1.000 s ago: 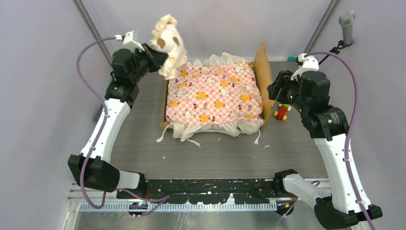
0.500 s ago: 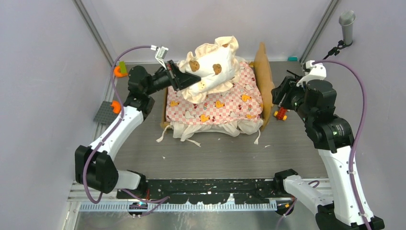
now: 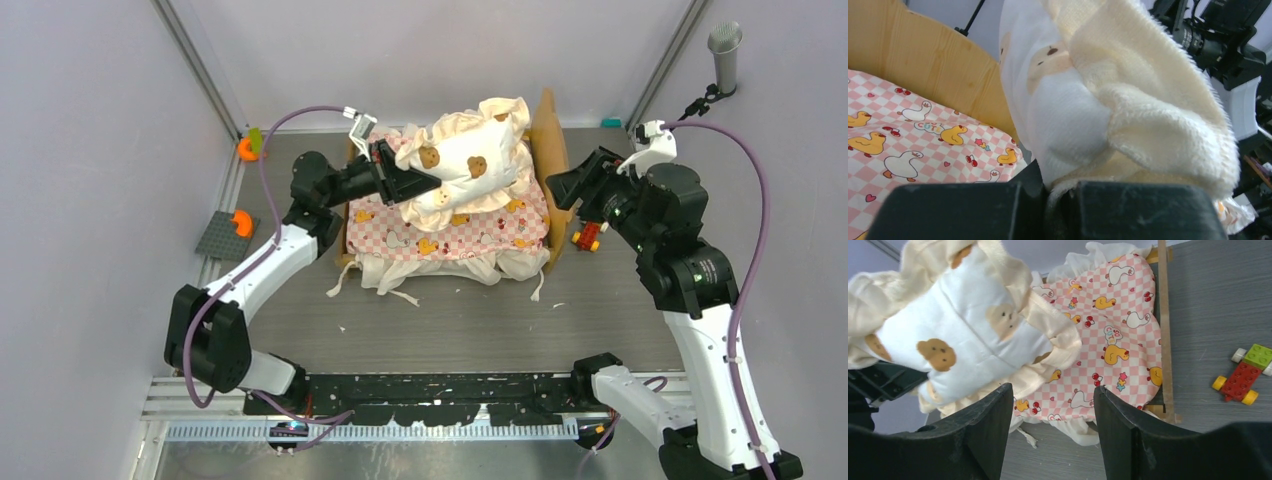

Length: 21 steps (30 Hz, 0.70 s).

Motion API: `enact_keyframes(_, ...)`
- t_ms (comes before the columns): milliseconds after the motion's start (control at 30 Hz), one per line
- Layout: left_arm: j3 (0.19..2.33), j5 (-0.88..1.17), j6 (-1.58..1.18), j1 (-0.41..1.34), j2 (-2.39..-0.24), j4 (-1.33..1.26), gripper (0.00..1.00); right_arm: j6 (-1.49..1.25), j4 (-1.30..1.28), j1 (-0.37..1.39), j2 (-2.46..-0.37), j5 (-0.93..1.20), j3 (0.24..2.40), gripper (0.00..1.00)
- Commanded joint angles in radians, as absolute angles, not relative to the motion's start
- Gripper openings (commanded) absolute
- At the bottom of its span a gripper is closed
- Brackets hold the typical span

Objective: Set up the pet bed
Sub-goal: Pick up the pillow from the corner of the board, then place the pillow on the mattress.

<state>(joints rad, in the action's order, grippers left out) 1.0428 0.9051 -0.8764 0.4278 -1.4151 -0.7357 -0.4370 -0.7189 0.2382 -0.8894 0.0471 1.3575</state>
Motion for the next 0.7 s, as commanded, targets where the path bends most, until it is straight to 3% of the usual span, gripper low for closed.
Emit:
enact_keyframes(0, 1.092, 0.704, -0.561, 0.472, -1.347, -0.458, 0.0, -0.531, -0.648, 0.241, -0.877, 0.082, 1.378, 0.65)
enact_keyframes(67, 1.159, 0.425, -0.251, 0.616, -1.311, -0.138, 0.0, -0.585, -0.648, 0.241, -0.905, 0.099, 1.401, 0.65)
enact_keyframes(133, 1.17, 0.231, -0.12, 0.696, -1.302, -0.058, 0.0, -0.629, -0.657, 0.241, -0.935, 0.11, 1.426, 0.65)
enact_keyframes(233, 1.104, 0.029, -0.004, 0.79, -1.268, -0.142, 0.0, -0.693, -0.668, 0.24, -0.967, 0.071, 1.448, 0.66)
enact_keyframes(400, 1.035, -0.466, 0.463, 1.059, -1.301, -0.321, 0.0, -0.803, -0.639, 0.241, -1.042, 0.172, 1.463, 0.68)
enact_keyframes(667, 1.139, -0.797, 0.802, 1.142, -1.591, -0.538, 0.0, -0.778, -0.658, 0.24, -1.024, 0.126, 1.439, 0.69)
